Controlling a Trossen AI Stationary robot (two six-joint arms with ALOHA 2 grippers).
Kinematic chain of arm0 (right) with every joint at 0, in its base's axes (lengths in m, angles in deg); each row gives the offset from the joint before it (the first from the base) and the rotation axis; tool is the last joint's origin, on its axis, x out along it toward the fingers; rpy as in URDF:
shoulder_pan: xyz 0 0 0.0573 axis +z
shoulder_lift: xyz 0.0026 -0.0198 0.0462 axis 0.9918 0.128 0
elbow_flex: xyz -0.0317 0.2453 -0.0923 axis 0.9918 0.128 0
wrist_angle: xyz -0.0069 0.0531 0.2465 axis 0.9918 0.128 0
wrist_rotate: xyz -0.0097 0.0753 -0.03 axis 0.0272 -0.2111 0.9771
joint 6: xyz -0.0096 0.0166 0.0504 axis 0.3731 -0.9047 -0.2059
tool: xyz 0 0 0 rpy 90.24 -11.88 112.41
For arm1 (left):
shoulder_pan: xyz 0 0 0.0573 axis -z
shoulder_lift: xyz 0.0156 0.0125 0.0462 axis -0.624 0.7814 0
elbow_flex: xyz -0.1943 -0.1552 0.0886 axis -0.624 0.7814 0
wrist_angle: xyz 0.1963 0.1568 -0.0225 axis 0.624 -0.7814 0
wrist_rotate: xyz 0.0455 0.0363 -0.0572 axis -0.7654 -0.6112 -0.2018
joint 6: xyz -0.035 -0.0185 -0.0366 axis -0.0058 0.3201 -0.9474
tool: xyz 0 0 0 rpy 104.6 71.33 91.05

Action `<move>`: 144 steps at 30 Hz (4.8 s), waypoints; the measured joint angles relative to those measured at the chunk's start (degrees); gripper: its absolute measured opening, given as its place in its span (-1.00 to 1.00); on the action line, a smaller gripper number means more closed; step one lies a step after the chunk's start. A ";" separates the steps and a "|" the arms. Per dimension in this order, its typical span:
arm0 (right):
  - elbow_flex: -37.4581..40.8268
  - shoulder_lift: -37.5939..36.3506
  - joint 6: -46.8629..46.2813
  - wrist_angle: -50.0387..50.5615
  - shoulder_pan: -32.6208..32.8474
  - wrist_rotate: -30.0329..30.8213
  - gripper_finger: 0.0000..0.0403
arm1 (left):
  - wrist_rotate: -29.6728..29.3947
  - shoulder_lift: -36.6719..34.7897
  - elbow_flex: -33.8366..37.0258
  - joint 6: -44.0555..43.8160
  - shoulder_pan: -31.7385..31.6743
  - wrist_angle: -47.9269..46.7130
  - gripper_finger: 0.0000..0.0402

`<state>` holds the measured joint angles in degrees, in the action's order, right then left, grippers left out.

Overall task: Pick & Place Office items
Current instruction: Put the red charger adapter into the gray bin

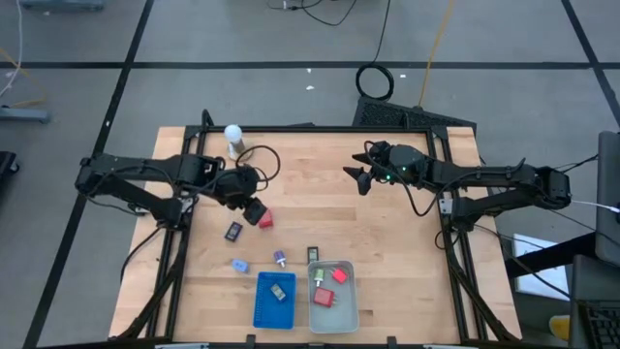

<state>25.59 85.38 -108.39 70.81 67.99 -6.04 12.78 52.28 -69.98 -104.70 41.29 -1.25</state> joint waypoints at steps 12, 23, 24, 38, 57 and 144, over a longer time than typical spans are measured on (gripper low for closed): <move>0.00 0.00 -0.02 -0.24 0.00 -3.11 0.33 | -0.45 3.91 0.00 -20.93 -0.84 0.59 0.12; 0.00 -0.02 0.01 -0.40 0.00 -10.80 0.33 | -0.45 12.19 0.00 -34.86 -2.80 0.48 0.25; 0.00 -0.02 0.11 -0.39 0.00 -11.82 0.33 | -0.29 12.87 0.00 -35.30 -3.14 0.35 0.29; 0.00 -0.02 1.50 -0.37 0.02 -20.81 0.33 | 4.47 18.93 0.03 -38.63 -7.59 -6.04 0.98; 0.00 -0.71 1.51 -0.21 0.01 -21.00 0.33 | 5.06 18.91 12.76 -43.13 -7.59 10.66 0.93; 0.02 -2.78 9.39 -7.05 1.84 -20.68 0.38 | 21.20 25.22 -0.73 24.19 -9.01 0.75 0.05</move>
<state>25.61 82.60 -99.00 63.76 69.83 -26.72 33.98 77.50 -70.71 -80.52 32.28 -0.49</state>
